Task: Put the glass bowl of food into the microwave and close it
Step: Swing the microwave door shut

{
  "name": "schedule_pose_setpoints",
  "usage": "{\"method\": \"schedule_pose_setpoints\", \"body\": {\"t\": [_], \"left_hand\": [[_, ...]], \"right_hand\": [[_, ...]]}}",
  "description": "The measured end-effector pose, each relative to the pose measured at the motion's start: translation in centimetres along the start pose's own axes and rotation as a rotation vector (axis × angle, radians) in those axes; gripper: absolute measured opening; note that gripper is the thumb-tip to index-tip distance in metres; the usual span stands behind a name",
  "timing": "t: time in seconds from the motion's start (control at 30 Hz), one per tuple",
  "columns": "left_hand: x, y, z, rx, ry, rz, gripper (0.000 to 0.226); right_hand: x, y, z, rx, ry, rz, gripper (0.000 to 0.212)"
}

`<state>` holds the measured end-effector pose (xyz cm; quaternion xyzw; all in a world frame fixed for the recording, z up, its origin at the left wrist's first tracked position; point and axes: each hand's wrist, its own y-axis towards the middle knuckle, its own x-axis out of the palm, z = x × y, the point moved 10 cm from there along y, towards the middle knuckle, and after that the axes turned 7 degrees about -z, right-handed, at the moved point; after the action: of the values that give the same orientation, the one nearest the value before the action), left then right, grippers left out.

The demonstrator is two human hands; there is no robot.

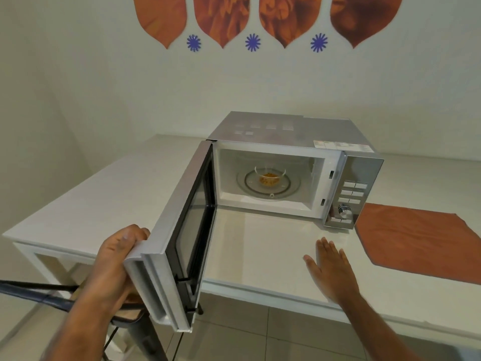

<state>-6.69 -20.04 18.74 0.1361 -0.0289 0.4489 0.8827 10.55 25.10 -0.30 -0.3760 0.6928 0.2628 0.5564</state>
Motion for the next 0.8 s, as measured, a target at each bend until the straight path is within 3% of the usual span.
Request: {"method": "schedule_pose_setpoints", "body": {"t": [0.23, 0.67, 0.8], "left_hand": [[4.7, 0.9, -1.6, 0.011, 0.060, -0.100, 0.077], [16.4, 3.1, -3.7, -0.032, 0.000, -0.351, 0.066], [19.1, 4.1, -5.2, -0.067, 0.097, -0.345, 0.053]], "right_hand": [[0.3, -0.1, 0.2, -0.013, 0.002, -0.033, 0.080], [-0.4, -0.4, 0.2, -0.023, 0.124, 0.001, 0.078], [-0.7, -0.7, 0.7, -0.014, 0.241, 0.065, 0.061]]}}
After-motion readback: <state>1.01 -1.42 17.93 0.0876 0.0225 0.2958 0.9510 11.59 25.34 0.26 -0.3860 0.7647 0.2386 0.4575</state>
